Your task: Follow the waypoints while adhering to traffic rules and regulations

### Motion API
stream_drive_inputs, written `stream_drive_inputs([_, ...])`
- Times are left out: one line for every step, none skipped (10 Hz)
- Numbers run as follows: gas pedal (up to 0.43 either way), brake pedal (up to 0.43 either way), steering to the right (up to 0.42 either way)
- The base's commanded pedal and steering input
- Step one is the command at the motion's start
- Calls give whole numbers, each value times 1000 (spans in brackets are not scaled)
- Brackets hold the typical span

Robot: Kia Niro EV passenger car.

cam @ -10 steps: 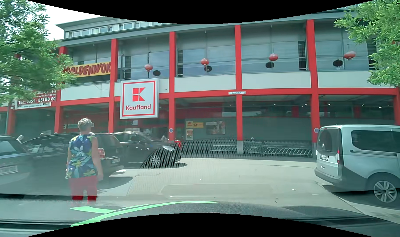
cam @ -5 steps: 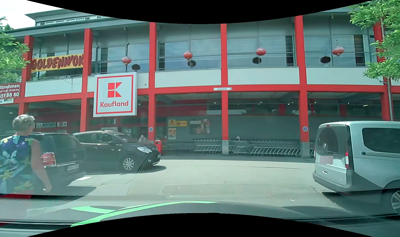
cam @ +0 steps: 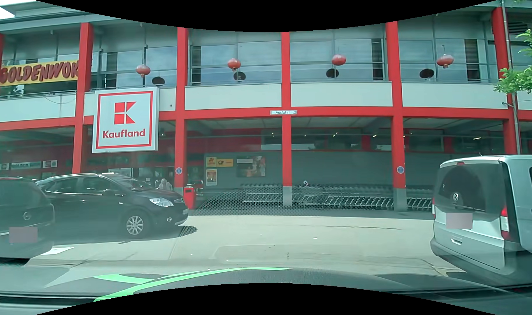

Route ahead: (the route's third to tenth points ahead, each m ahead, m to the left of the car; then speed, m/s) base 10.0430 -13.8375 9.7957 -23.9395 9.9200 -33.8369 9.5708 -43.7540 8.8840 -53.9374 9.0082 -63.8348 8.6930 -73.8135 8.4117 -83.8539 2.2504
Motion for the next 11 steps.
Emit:
stream_drive_inputs([0,0,124])
stream_drive_inputs([0,18,115])
stream_drive_inputs([0,43,109])
stream_drive_inputs([0,55,105])
stream_drive_inputs([0,85,102])
stream_drive_inputs([0,104,100])
stream_drive_inputs([0,110,100])
stream_drive_inputs([0,116,100])
stream_drive_inputs([0,128,99])
stream_drive_inputs([0,140,99])
stream_drive_inputs([0,152,99])
